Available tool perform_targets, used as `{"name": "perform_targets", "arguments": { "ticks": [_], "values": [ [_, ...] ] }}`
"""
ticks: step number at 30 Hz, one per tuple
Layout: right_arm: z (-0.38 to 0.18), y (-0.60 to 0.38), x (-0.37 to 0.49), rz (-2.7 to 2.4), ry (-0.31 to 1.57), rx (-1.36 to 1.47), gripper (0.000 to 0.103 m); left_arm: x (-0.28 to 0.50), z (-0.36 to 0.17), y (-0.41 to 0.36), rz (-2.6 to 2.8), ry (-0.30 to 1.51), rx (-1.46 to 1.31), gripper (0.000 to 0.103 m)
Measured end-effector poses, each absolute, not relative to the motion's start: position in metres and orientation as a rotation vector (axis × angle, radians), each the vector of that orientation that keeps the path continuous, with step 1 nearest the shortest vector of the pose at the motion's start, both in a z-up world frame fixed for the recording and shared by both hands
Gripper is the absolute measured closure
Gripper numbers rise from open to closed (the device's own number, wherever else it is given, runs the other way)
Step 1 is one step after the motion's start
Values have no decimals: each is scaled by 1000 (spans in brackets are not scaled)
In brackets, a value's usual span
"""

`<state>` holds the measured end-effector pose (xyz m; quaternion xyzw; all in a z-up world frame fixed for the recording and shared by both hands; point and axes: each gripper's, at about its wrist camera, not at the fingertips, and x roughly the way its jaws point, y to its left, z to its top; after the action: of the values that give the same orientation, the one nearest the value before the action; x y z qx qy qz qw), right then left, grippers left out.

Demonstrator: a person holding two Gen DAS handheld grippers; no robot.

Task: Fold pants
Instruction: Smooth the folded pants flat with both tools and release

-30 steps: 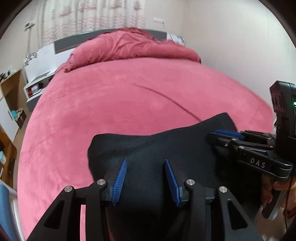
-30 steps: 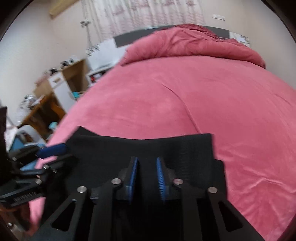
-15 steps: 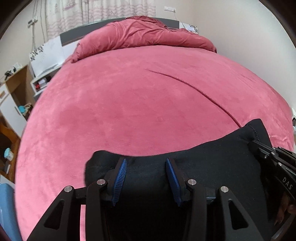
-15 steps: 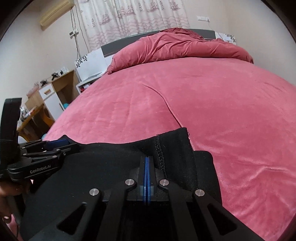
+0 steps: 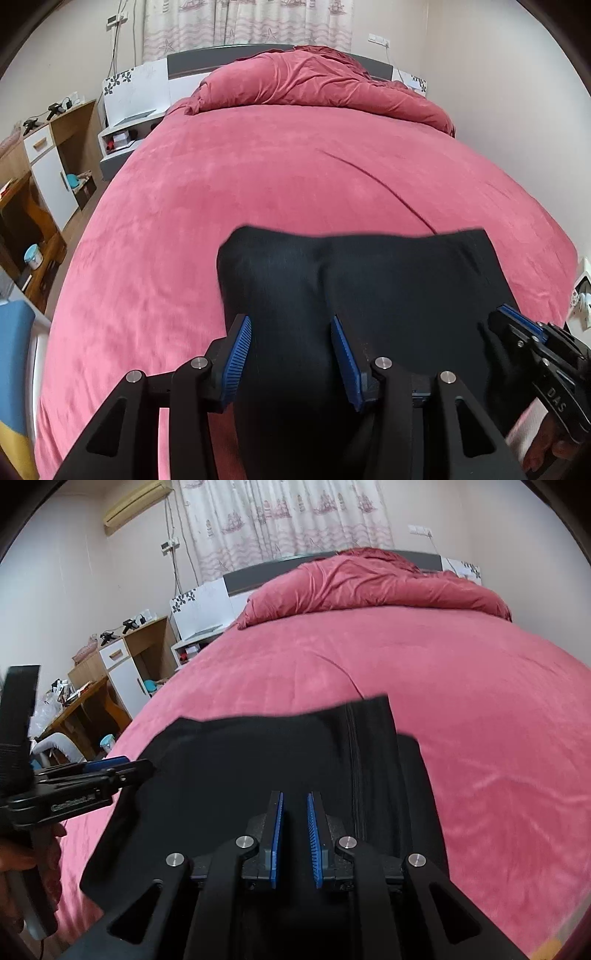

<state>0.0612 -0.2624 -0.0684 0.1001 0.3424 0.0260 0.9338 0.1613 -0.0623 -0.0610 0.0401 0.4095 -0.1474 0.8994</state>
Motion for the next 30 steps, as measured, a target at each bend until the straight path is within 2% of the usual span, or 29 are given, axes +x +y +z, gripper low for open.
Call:
{"name": "perform_targets", "arguments": {
  "ticks": [11,30],
  "values": [
    [-95,-279,37,20,738,308,91,127,-73,-56,-306,855,109,56],
    [-91,-293,25,28,714,395,90,97,-73,-39,-288,851,125,56]
  ]
}}
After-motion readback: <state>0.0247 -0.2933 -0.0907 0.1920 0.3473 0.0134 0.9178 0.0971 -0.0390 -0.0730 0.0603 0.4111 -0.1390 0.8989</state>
